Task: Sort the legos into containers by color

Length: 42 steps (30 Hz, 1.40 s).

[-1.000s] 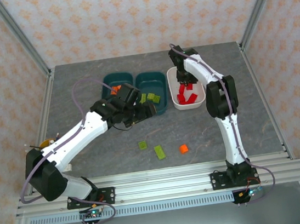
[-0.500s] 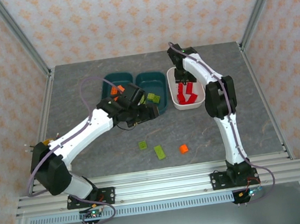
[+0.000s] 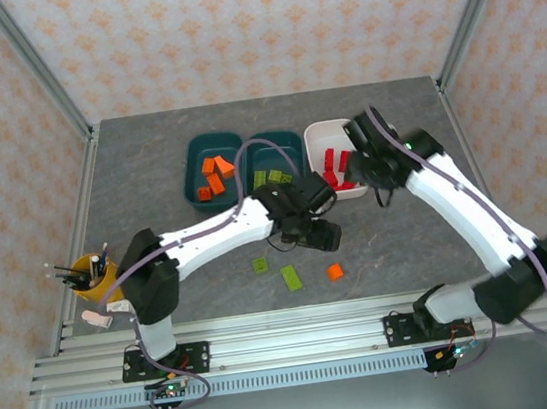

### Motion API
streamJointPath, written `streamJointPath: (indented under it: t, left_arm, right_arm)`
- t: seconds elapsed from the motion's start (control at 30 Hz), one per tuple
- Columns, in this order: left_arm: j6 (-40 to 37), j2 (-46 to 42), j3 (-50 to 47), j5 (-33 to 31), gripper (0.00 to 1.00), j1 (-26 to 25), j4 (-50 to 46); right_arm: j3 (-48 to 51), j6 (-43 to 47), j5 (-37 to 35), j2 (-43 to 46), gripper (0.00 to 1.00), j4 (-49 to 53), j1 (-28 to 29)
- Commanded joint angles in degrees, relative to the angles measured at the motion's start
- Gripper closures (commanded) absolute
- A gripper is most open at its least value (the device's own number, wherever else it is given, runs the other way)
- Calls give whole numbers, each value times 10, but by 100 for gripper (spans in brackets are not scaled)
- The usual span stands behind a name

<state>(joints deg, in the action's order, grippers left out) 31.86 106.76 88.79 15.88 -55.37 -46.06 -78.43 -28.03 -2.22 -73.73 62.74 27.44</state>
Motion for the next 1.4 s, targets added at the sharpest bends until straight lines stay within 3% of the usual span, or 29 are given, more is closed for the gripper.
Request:
streamJointPath:
  t: [0.0, 0.1, 0.23, 0.37, 0.53, 0.7, 0.93, 1.07, 1.23, 1.37]
  left_arm:
    - [-20, 50, 48, -28, 21, -37, -40]
    - [-60, 83, 71, -46, 20, -69, -44]
    - [-171, 111, 89, -69, 19, -103, -64]
    - [-228, 129, 88, -98, 18, -105, -73]
    - [-261, 161, 102, -79, 19, -105, -72]
    - [-265, 187, 108, -72, 26, -105, -64]
    - [-247, 201, 115, -83, 57, -102, -55]
    - [-231, 191, 106, -100, 69, -98, -44]
    - [-161, 130, 79, -106, 70, -45, -25]
    - [-115, 48, 57, -97, 70, 37, -16]
  right_arm:
    - [63, -85, 15, 83, 45, 57, 11]
    - [95, -119, 35, 163, 44, 90, 11]
    - [81, -150, 16, 239, 41, 148, 11]
    - [57, -173, -4, 287, 38, 181, 11]
    - [56, -198, -12, 331, 37, 206, 11]
    - [57, -203, -14, 339, 37, 214, 11]
    - [67, -196, -6, 327, 37, 194, 11]
    - [72, -187, 2, 317, 38, 177, 11]
    - [65, -149, 30, 294, 38, 137, 11]
    - [61, -91, 135, 272, 37, 15, 11]
